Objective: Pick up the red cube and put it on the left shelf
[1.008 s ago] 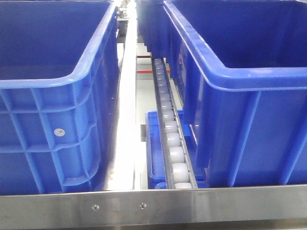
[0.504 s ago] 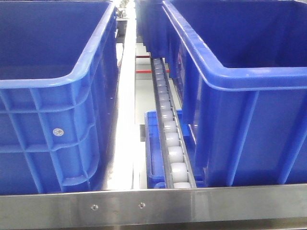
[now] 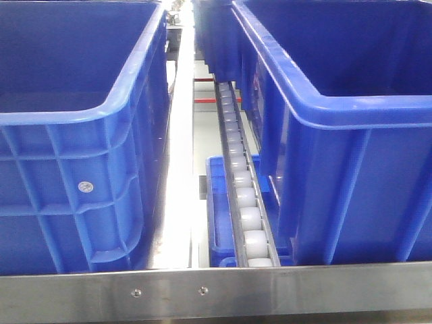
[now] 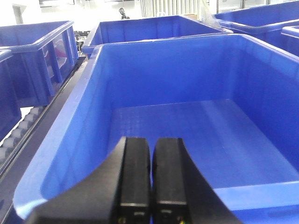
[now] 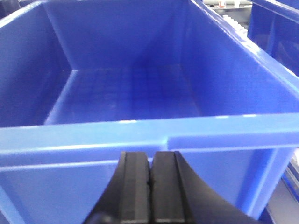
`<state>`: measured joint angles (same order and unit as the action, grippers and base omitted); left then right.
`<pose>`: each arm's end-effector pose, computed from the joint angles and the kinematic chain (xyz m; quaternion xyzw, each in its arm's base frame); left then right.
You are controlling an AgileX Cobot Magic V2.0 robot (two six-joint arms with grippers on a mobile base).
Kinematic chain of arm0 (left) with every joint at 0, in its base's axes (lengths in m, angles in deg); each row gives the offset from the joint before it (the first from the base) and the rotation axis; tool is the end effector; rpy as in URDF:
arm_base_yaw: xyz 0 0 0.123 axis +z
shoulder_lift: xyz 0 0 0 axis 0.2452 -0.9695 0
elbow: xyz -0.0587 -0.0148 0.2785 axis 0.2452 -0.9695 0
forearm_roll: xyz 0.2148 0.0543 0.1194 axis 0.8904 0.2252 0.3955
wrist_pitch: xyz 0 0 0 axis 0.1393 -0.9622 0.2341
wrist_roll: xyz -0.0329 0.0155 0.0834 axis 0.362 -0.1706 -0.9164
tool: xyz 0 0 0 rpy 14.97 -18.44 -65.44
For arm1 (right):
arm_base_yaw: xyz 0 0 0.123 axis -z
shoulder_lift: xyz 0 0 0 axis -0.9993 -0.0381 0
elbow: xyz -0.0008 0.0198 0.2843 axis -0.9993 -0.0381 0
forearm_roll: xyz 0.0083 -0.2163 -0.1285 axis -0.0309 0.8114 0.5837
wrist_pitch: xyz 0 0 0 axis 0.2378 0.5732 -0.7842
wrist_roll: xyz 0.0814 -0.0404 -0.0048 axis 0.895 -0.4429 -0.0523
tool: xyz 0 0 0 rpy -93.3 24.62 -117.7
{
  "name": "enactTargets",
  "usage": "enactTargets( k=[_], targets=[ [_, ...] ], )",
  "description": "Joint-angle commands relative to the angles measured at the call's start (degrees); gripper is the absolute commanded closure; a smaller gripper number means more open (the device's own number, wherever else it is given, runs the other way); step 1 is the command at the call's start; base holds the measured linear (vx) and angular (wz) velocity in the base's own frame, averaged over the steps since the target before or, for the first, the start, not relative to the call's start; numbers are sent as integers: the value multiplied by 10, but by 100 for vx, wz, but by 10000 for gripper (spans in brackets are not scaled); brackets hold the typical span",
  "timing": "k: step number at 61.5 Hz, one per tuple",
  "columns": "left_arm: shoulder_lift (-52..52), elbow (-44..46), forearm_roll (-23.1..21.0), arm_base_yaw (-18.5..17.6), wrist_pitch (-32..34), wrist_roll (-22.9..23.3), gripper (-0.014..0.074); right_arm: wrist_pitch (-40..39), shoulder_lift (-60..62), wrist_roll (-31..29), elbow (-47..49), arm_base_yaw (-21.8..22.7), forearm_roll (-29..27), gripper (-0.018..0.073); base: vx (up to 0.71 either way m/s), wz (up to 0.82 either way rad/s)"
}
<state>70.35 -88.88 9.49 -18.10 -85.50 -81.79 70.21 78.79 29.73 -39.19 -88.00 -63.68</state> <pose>0.0559 -0.0038 0.2100 0.0404 0.6759 -0.0062 0.7358 0.0569 -0.0014 0.1963 0.0351 0.7118 0.0251 0.7011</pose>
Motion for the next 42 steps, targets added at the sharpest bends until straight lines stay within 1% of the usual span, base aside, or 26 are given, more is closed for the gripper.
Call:
enactTargets(
  k=[1,5,11,42],
  targets=[
    [-5,-13,-3,-2,48,-1,491,-57,11,-15,14,2,-8,502,0,0],
    [-5,-13,-3,-2,48,-1,491,-58,11,-32,14,2,-19,502,0,0],
    [-5,-13,-3,-2,48,-1,491,-59,11,-37,14,2,-21,502,0,0],
    [-5,-13,-3,-2,48,-1,491,-55,11,-37,14,2,-21,502,0,0]
  ],
)
